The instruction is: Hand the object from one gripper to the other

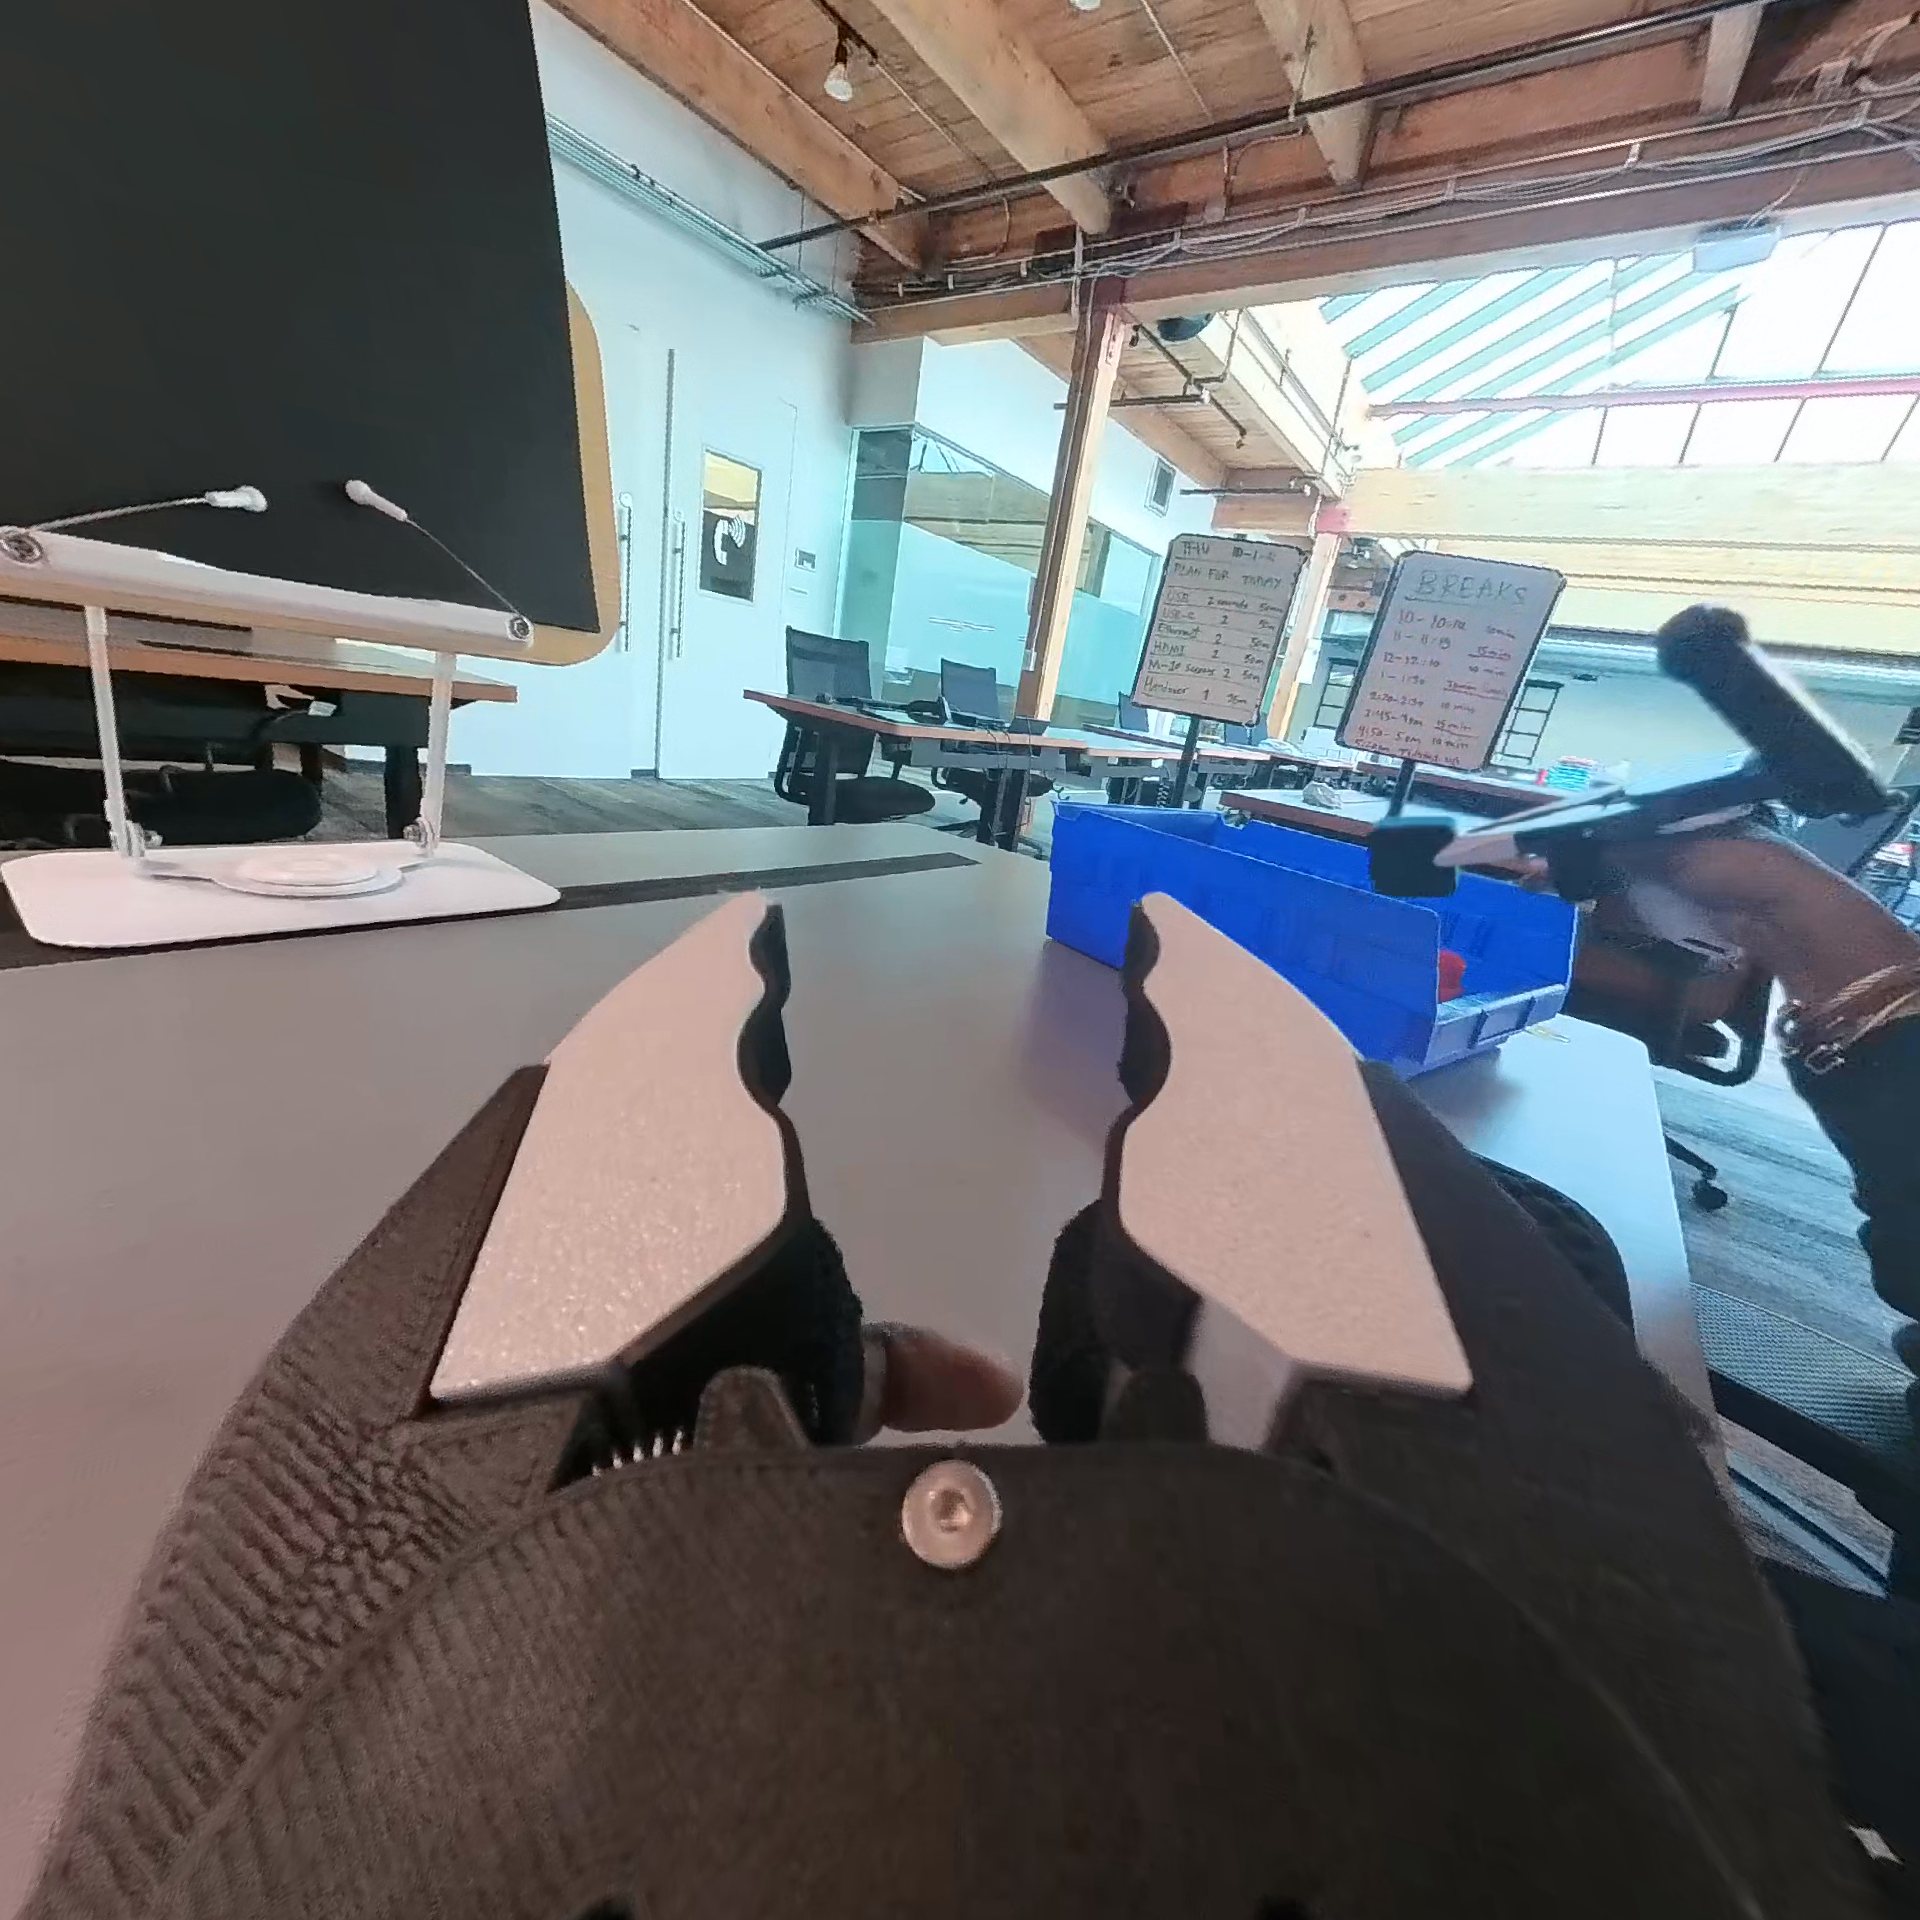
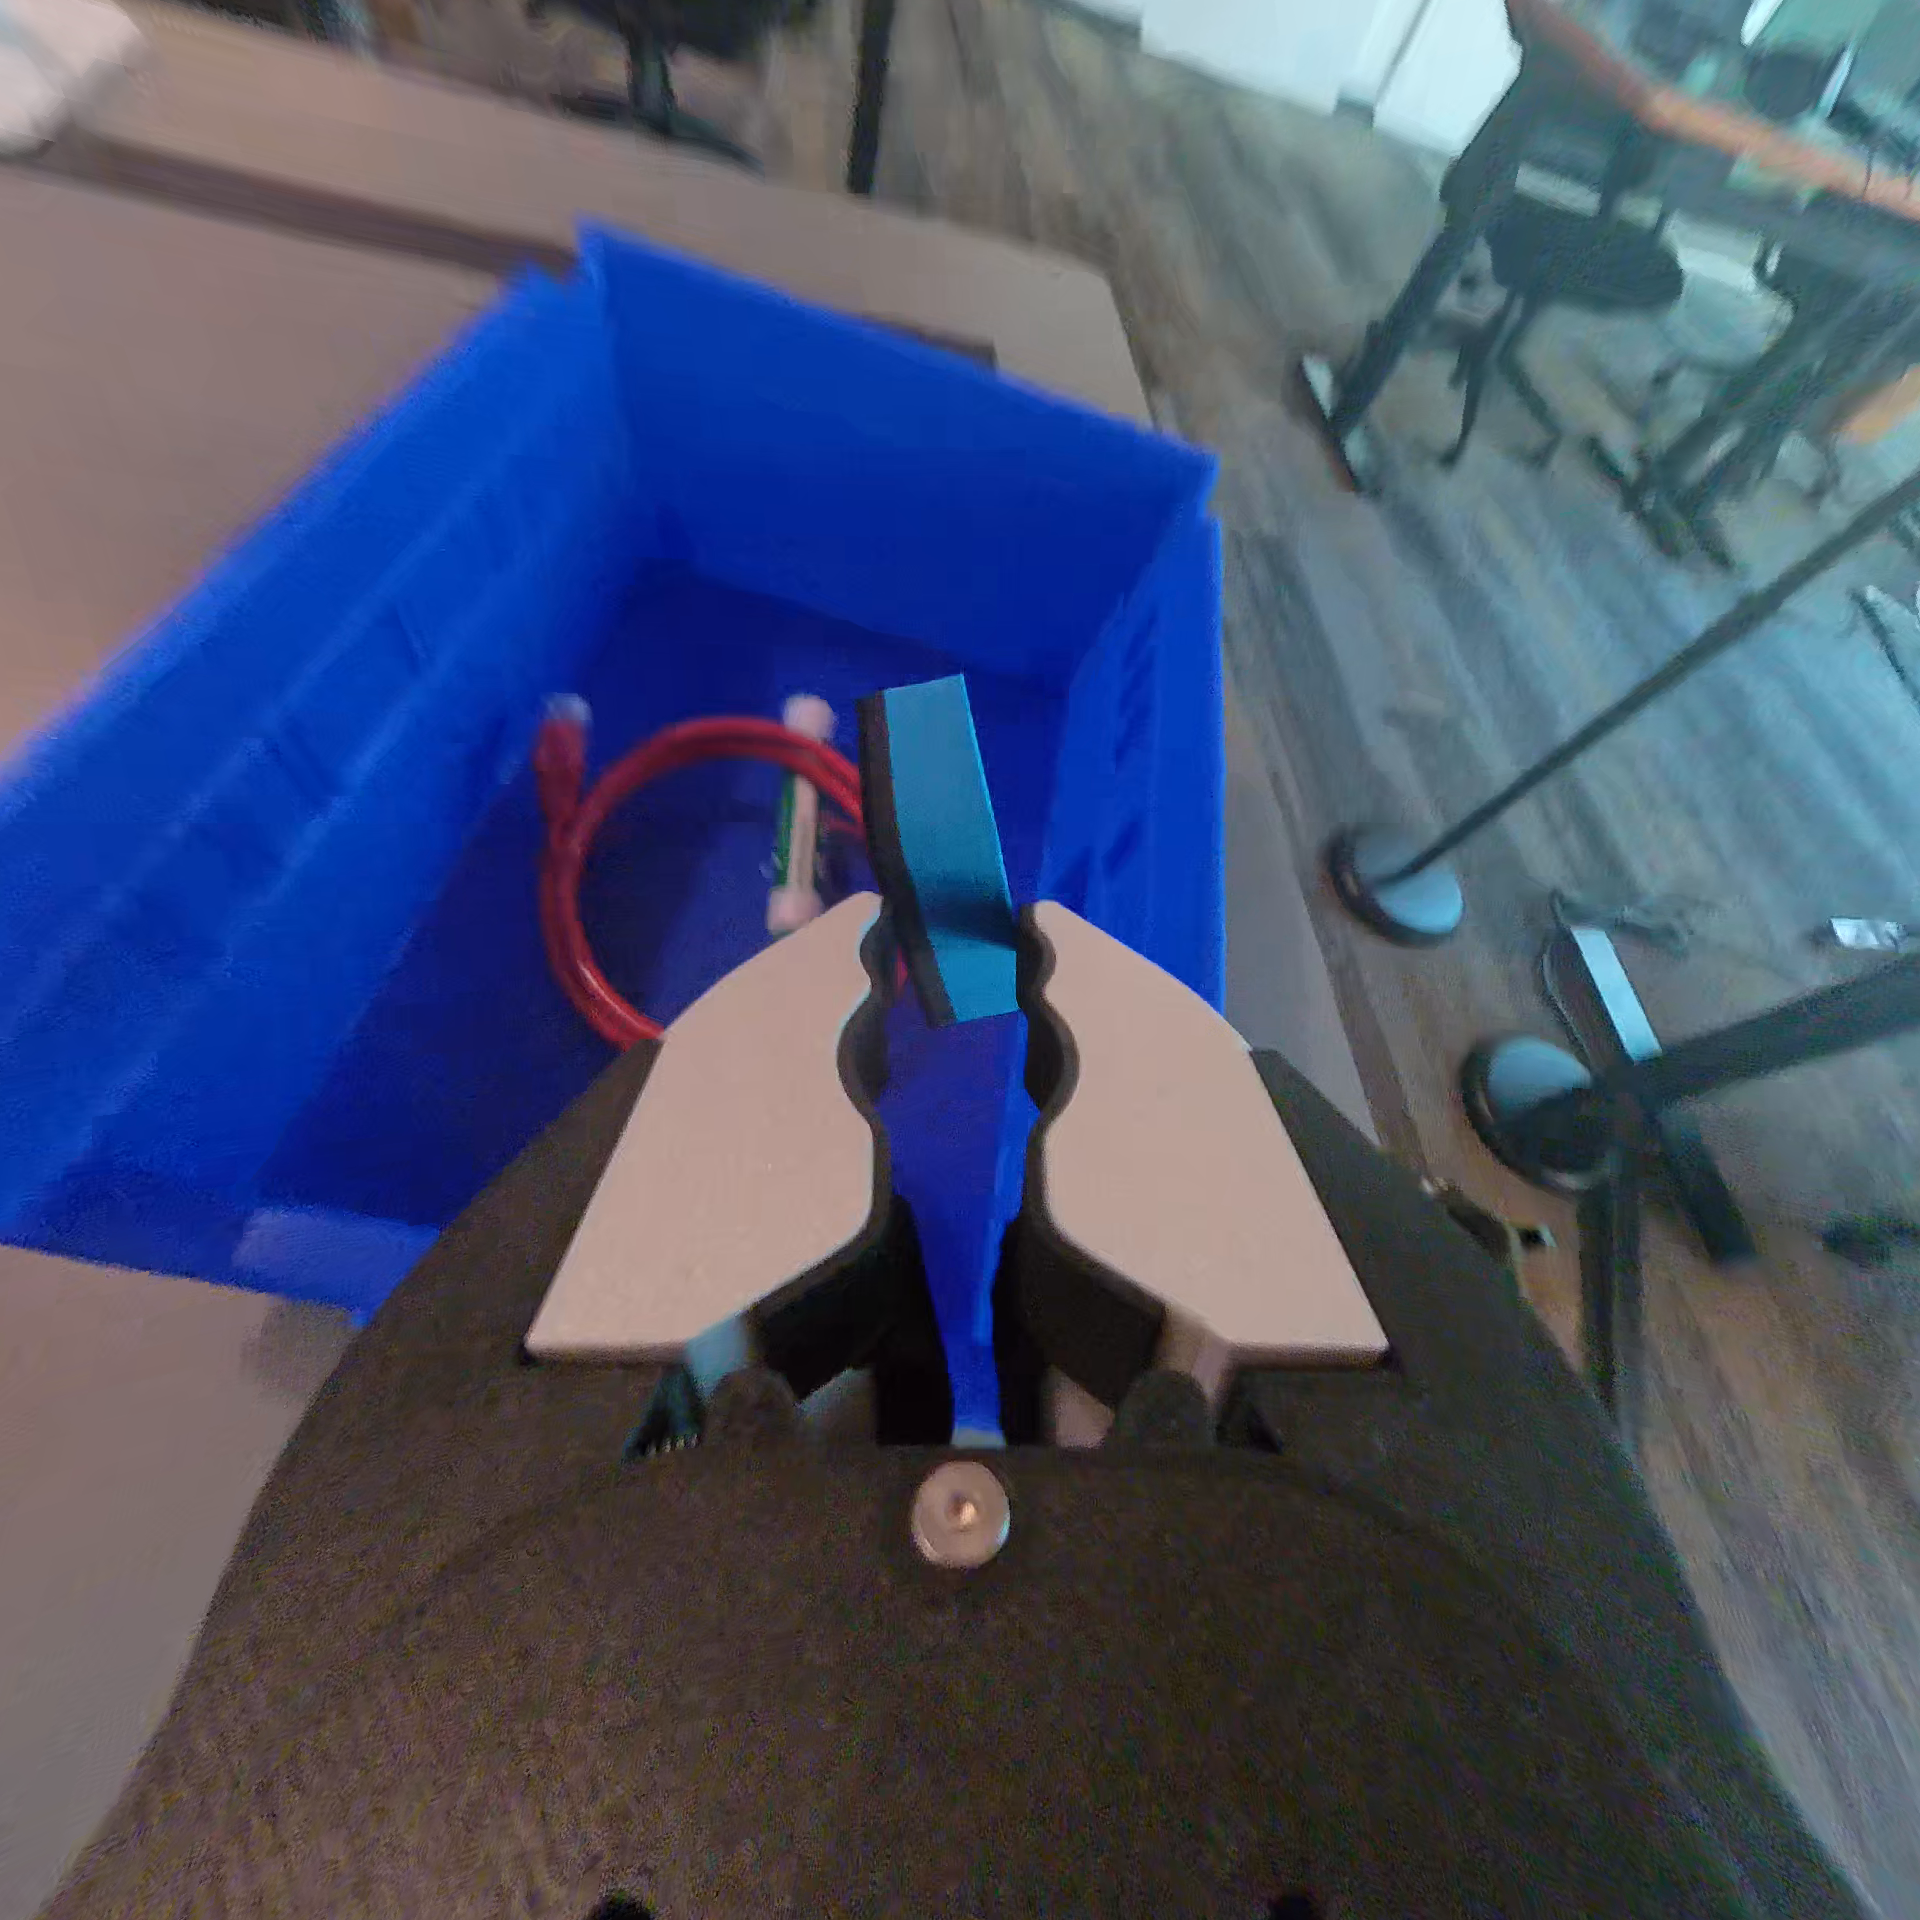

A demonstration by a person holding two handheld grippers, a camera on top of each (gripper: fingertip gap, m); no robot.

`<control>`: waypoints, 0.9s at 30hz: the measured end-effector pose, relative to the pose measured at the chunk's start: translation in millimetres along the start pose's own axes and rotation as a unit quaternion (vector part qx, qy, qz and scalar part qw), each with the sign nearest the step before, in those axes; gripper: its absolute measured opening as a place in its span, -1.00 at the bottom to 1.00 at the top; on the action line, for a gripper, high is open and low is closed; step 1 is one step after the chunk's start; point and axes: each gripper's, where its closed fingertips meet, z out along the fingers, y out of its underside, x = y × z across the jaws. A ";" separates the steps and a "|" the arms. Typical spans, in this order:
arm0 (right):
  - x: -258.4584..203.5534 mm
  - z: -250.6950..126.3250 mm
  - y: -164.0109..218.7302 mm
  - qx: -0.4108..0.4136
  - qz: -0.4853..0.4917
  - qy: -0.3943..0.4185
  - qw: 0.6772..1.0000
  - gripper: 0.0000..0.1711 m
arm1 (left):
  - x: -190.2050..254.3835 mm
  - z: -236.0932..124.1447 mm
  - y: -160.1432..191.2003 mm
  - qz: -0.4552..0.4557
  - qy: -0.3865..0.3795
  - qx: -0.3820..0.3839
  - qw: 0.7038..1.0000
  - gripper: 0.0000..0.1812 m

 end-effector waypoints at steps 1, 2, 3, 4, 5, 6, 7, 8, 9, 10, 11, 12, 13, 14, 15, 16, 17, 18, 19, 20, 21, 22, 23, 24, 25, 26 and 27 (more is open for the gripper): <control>3.4 2.6 8.8 -0.026 -0.007 0.010 1.000 -0.74 | 1.5 0.3 1.3 0.000 0.004 -0.003 1.000 -0.32; 4.2 4.6 14.9 -0.045 -0.014 0.014 0.999 -0.74 | 2.5 0.6 2.0 0.002 0.007 -0.006 1.000 -0.32; 1.9 6.3 18.1 -0.056 -0.015 0.010 0.998 -0.74 | 2.8 0.6 2.2 0.004 0.007 -0.006 1.000 -0.32; -0.7 7.7 20.8 -0.068 -0.014 0.008 0.998 -0.74 | 2.7 0.7 2.2 0.005 0.006 -0.006 1.000 -0.32; -0.4 9.2 24.1 -0.082 -0.019 0.017 0.996 -0.73 | 3.0 0.8 2.5 0.006 0.007 -0.007 1.000 -0.32; 1.7 10.6 28.6 -0.099 -0.033 0.032 0.994 -0.74 | 3.2 0.8 2.8 0.006 0.008 -0.008 1.000 -0.33; 1.8 12.1 33.6 -0.116 -0.045 0.039 0.991 -0.73 | 3.4 1.0 3.0 0.006 0.008 -0.009 1.000 -0.33; 0.8 14.0 37.2 -0.128 -0.050 0.041 0.990 -0.74 | 3.8 1.0 3.3 0.006 0.009 -0.010 1.000 -0.33; 0.2 16.3 39.5 -0.135 -0.052 0.044 0.988 -0.74 | 4.2 1.1 3.6 0.006 0.011 -0.011 1.000 -0.33; -0.4 18.6 41.9 -0.142 -0.056 0.046 0.987 -0.74 | 5.0 1.3 4.2 0.007 0.012 -0.012 1.000 -0.33; -0.8 20.3 44.9 -0.151 -0.060 0.048 0.986 -0.73 | 5.9 1.6 5.1 0.008 0.015 -0.014 1.000 -0.33; -0.5 21.9 47.5 -0.158 -0.065 0.051 0.984 -0.73 | 6.9 1.8 5.9 0.011 0.017 -0.017 1.000 -0.33; 0.1 23.0 49.0 -0.163 -0.067 0.055 0.983 -0.73 | 7.5 2.0 6.1 0.014 0.018 -0.018 1.000 -0.33; -0.3 23.8 50.0 -0.165 -0.069 0.055 0.982 -0.72 | 7.9 2.0 6.0 0.016 0.018 -0.017 1.000 -0.33; -1.3 24.5 50.3 -0.165 -0.068 0.052 0.983 -0.72 | 7.9 1.8 5.9 0.016 0.018 -0.017 1.000 -0.33; -1.7 24.8 49.8 -0.163 -0.068 0.050 0.983 -0.72 | 7.5 1.7 5.6 0.015 0.017 -0.016 1.000 -0.33; -1.9 24.9 49.7 -0.162 -0.067 0.049 0.983 -0.72 | 7.0 1.6 5.3 0.012 0.016 -0.015 1.000 -0.33; -2.6 24.9 50.0 -0.162 -0.066 0.046 0.983 -0.72 | 6.7 1.5 5.0 0.011 0.016 -0.014 1.000 -0.33; -3.1 25.0 49.9 -0.161 -0.066 0.044 0.984 -0.72 | 6.6 1.4 4.9 0.011 0.016 -0.014 1.000 -0.33; -3.3 24.9 49.3 -0.159 -0.066 0.043 0.984 -0.72 | 6.7 1.4 5.0 0.011 0.016 -0.014 1.000 -0.33; -3.7 24.7 48.0 -0.154 -0.067 0.042 0.985 -0.70 | 7.2 1.6 5.3 0.012 0.017 -0.015 1.000 -0.33; -3.9 24.5 45.8 -0.148 -0.067 0.042 0.986 -0.68 | 7.6 1.7 5.8 0.014 0.018 -0.017 1.000 -0.33; -3.5 23.8 43.4 -0.142 -0.066 0.043 0.987 -0.66 | 8.1 1.9 6.3 0.015 0.018 -0.018 1.000 -0.33; -3.4 22.9 40.4 -0.134 -0.066 0.044 0.988 -0.62 | 8.6 2.0 6.3 0.017 0.019 -0.018 1.000 -0.33; -4.3 21.1 36.5 -0.124 -0.065 0.042 0.989 -0.59 | 8.8 1.9 6.3 0.018 0.019 -0.018 0.999 -0.33; -5.1 18.7 30.7 -0.108 -0.063 0.040 0.991 -0.54 | 9.1 1.8 6.0 0.018 0.020 -0.017 0.999 -0.33; -4.6 15.2 22.2 -0.085 -0.058 0.043 0.994 -0.50 | 9.8 1.8 5.4 0.018 0.022 -0.016 0.999 -0.33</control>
